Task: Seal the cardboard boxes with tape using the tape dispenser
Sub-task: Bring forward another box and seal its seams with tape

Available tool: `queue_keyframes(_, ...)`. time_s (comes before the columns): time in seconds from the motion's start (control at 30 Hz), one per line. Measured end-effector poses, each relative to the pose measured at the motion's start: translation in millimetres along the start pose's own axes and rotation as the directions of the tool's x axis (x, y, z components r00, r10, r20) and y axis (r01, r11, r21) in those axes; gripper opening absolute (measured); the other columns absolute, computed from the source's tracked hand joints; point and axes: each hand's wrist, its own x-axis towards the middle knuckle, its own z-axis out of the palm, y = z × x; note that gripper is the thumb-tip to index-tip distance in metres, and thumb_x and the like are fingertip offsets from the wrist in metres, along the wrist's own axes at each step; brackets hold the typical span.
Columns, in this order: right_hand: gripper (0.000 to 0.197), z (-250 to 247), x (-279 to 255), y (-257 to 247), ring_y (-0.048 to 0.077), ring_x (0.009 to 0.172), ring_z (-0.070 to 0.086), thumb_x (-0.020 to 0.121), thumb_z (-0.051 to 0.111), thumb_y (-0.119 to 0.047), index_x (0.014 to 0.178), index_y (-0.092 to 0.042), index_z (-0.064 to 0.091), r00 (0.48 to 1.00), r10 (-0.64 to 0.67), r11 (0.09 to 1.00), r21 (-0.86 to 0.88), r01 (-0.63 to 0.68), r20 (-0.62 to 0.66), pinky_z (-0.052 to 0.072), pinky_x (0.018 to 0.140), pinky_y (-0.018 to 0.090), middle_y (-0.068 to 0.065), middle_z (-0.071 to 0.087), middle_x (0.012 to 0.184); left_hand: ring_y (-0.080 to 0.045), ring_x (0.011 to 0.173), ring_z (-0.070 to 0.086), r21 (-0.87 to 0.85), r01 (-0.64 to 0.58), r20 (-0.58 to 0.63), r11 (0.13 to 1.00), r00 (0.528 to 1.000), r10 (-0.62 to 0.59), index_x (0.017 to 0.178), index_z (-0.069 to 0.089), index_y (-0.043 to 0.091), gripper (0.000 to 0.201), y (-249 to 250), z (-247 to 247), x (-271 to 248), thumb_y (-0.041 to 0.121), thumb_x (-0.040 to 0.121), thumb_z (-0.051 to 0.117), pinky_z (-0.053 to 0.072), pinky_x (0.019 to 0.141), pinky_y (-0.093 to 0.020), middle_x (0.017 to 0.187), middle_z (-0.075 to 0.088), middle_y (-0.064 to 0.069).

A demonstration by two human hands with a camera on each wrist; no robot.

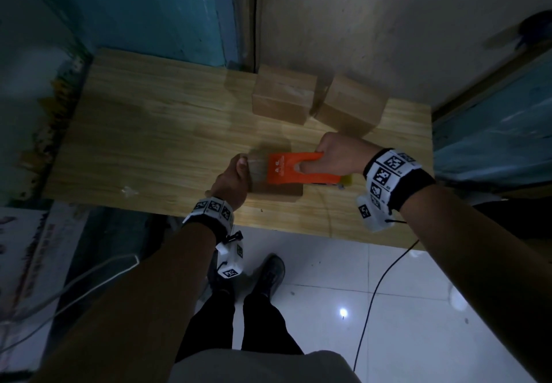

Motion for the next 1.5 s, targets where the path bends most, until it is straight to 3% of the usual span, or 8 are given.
queue_keyframes(0.2,0.06,3.5,-6.4,10.3,0.015,0.056,0.071,0.078,0.065,-0.072,0.076,-0.014,0.076,0.999,0.02,0.998,0.055,-0.022,0.028,0.061,0.067,0.037,0.001,0.074,0.066,-0.041,0.102,0.061,0.012,0.013,0.028,1.0,1.0,-0.013,0.127,0.037,0.043,0.056,7.9,-3.5,-5.8,0.066,0.09,0.002,0.041,0.096,-0.063,0.111,0.065,-0.014)
queue_keyframes(0.33,0.055,6.6,-12.9,19.0,0.018,0.058,0.072,0.079,0.068,-0.068,0.075,-0.014,0.077,0.999,0.03,0.992,0.121,-0.034,0.039,0.062,0.058,0.033,0.001,0.074,0.064,-0.044,0.114,0.057,0.018,0.036,0.035,0.999,0.999,-0.037,0.137,0.033,0.043,0.066,9.7,-4.5,-5.4,0.07,0.087,0.0,0.036,0.1,-0.066,0.124,0.062,-0.017)
queue_keyframes(0.43,0.052,8.7,-17.5,27.7,0.021,0.059,0.073,0.081,0.069,-0.064,0.073,-0.014,0.076,0.999,0.016,0.988,0.155,-0.021,0.034,0.063,0.059,0.035,0.003,0.073,0.063,-0.043,0.12,0.053,0.04,0.058,0.054,0.998,0.997,-0.06,0.141,0.031,0.042,0.058,10.8,-5.6,-4.7,0.064,0.095,0.004,0.033,0.103,-0.066,0.131,0.058,-0.016)
queue_keyframes(0.57,0.052,9.6,-22.4,39.7,0.021,0.058,0.072,0.082,0.068,-0.064,0.071,-0.013,0.075,0.999,0.028,0.987,0.158,-0.03,0.018,0.062,0.06,0.033,0.003,0.073,0.061,-0.044,0.117,0.055,0.042,0.042,0.054,0.998,0.998,-0.044,0.136,0.031,0.045,0.068,6.7,-2.3,-0.6,0.073,0.084,-0.002,0.035,0.101,-0.065,0.129,0.06,-0.016)
queue_keyframes(0.77,0.053,12.6,-30.7,55.7,0.021,0.057,0.072,0.082,0.068,-0.063,0.074,-0.011,0.076,0.999,0.05,0.982,0.181,-0.052,0.012,0.06,0.06,0.032,0.004,0.073,0.062,-0.045,0.117,0.055,0.046,0.034,0.05,0.998,0.998,-0.037,0.139,0.032,0.042,0.07,5.3,-1.3,0.2,0.073,0.085,-0.001,0.038,0.1,-0.063,0.13,0.058,-0.017)
queue_keyframes(1.07,0.049,16.2,-39.8,77.2,0.016,0.053,0.07,0.082,0.071,-0.059,0.069,-0.011,0.075,0.996,0.076,0.983,0.173,-0.067,-0.044,0.055,0.053,0.025,0.002,0.071,0.058,-0.045,0.116,0.055,0.059,0.001,0.05,0.998,0.999,-0.004,0.145,0.035,0.031,0.057,2.4,1.5,4.4,0.057,0.1,0.01,0.043,0.099,-0.055,0.13,0.058,-0.02)
queue_keyframes(1.3,0.051,19.0,-40.9,91.5,0.015,0.053,0.069,0.083,0.069,-0.06,0.062,-0.014,0.072,0.995,0.087,0.98,0.183,-0.078,-0.045,0.054,0.057,0.026,0.003,0.07,0.057,-0.044,0.121,0.052,0.091,0.004,0.052,0.996,0.999,-0.009,0.145,0.031,0.035,0.058,-0.9,3.4,7.3,0.059,0.098,0.007,0.039,0.102,-0.057,0.135,0.055,-0.019)
queue_keyframes(1.5,0.048,20.7,-40.1,97.2,0.016,0.052,0.069,0.084,0.071,-0.056,0.06,-0.014,0.071,0.996,0.081,0.974,0.215,-0.069,-0.044,0.052,0.054,0.024,0.003,0.071,0.058,-0.044,0.123,0.051,0.092,0.008,0.051,0.996,0.999,-0.012,0.146,0.031,0.033,0.055,0.3,2.9,7.4,0.055,0.101,0.009,0.038,0.104,-0.056,0.136,0.055,-0.019)
